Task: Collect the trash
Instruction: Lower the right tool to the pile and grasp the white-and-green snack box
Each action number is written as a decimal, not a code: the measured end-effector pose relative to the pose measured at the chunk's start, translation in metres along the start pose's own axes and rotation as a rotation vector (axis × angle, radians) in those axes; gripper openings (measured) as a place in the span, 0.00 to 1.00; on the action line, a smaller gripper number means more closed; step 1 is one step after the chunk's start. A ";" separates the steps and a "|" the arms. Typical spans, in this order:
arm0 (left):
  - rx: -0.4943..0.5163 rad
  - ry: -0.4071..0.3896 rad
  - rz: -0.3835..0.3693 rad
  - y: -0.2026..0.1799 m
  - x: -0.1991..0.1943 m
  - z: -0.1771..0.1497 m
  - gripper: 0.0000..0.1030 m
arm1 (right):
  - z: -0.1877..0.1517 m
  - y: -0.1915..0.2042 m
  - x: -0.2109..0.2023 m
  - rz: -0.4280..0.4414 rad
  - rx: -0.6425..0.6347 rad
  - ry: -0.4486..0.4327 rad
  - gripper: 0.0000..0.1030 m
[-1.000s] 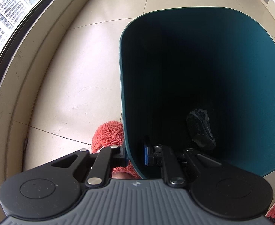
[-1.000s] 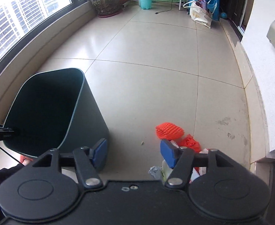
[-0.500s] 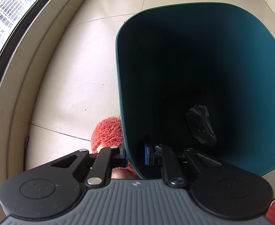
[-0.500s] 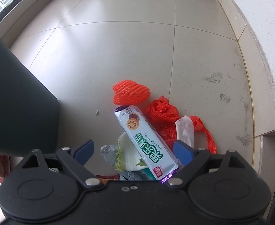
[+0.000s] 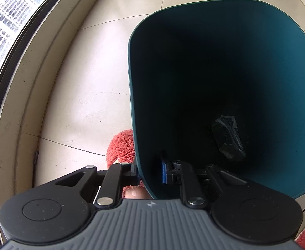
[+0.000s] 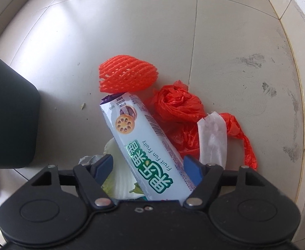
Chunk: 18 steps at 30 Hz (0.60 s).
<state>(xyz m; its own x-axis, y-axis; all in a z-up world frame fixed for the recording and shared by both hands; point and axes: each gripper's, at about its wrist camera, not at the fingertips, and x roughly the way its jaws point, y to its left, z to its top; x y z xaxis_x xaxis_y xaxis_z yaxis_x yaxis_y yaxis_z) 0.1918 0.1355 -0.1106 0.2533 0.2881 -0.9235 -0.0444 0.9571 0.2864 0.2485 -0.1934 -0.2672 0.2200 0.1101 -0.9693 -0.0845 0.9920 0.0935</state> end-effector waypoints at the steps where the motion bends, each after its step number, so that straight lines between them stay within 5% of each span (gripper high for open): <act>1: 0.002 0.000 0.005 -0.001 0.000 0.000 0.17 | -0.002 0.000 0.000 -0.005 -0.005 -0.003 0.60; 7: 0.003 -0.005 0.009 -0.002 0.002 -0.002 0.17 | -0.011 0.001 -0.011 -0.015 -0.008 -0.037 0.19; 10: 0.007 -0.011 0.009 -0.002 0.003 -0.003 0.17 | -0.015 0.004 -0.015 -0.024 -0.028 -0.059 0.15; 13: 0.010 -0.015 0.008 -0.001 0.002 -0.004 0.17 | -0.016 0.009 -0.015 -0.040 -0.068 -0.076 0.34; 16: 0.009 -0.013 0.008 -0.002 0.001 -0.003 0.17 | -0.012 0.010 -0.012 -0.053 -0.072 -0.079 0.66; 18: 0.009 -0.012 0.007 -0.002 0.000 -0.002 0.17 | -0.008 0.010 -0.007 -0.056 -0.070 -0.077 0.71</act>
<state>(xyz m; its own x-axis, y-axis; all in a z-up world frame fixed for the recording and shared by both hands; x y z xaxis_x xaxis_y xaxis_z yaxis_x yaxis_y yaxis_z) 0.1899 0.1339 -0.1115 0.2642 0.2946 -0.9184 -0.0378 0.9546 0.2954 0.2379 -0.1847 -0.2616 0.3000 0.0617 -0.9520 -0.1372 0.9903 0.0209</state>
